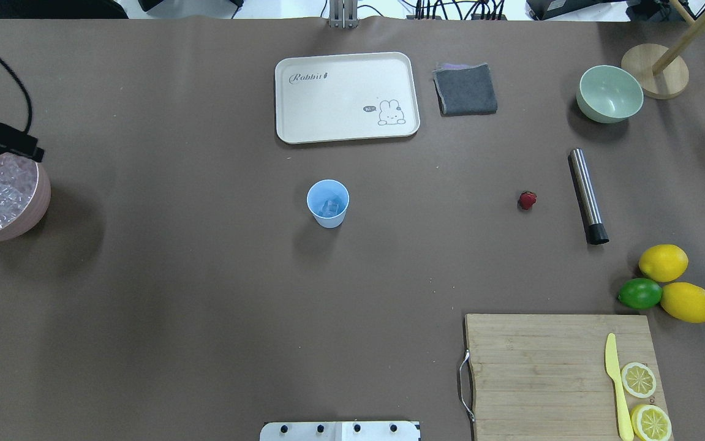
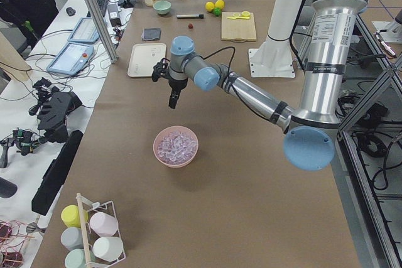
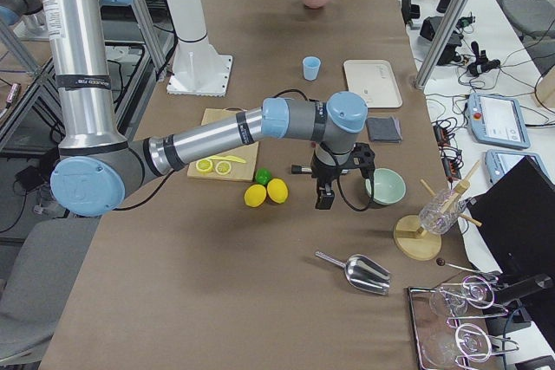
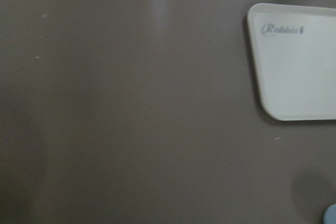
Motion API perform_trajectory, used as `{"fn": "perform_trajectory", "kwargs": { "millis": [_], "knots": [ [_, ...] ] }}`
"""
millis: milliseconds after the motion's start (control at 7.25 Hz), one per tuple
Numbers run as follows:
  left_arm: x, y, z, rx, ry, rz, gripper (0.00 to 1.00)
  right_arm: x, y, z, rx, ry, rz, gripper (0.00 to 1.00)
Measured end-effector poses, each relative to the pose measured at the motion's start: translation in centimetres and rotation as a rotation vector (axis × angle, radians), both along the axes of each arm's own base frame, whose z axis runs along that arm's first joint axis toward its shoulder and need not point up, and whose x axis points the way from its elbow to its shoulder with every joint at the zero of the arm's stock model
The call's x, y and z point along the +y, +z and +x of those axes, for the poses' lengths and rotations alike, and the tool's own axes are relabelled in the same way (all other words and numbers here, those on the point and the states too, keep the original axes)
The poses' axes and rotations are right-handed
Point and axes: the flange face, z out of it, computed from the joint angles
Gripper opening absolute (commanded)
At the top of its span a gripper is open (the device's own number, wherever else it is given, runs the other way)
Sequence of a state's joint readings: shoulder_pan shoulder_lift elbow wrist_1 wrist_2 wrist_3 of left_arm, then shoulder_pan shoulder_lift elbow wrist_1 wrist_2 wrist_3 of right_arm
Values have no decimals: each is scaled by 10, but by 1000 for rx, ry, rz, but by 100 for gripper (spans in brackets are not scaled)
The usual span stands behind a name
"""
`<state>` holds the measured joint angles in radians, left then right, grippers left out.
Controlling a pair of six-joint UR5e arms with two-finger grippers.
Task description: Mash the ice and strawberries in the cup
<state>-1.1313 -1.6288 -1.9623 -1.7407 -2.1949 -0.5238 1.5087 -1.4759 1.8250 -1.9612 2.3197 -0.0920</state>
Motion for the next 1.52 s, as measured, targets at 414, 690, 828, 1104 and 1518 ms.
{"fn": "perform_trajectory", "kwargs": {
  "millis": [414,690,828,1104,1518],
  "knots": [
    [11,83,-35,-21,58,22,97,0,1,-1,2,-4,0,100],
    [-4,130,-28,-25,71,25,93,-1,2,-2,5,-6,-1,100],
    [-11,141,-24,-28,73,16,92,-1,2,-2,8,-6,0,100],
    [-14,148,-22,-29,76,6,88,-1,2,-2,12,-7,0,100],
    [-16,155,-14,-31,89,-2,88,-1,4,-2,13,-7,-3,100]
  ]
}}
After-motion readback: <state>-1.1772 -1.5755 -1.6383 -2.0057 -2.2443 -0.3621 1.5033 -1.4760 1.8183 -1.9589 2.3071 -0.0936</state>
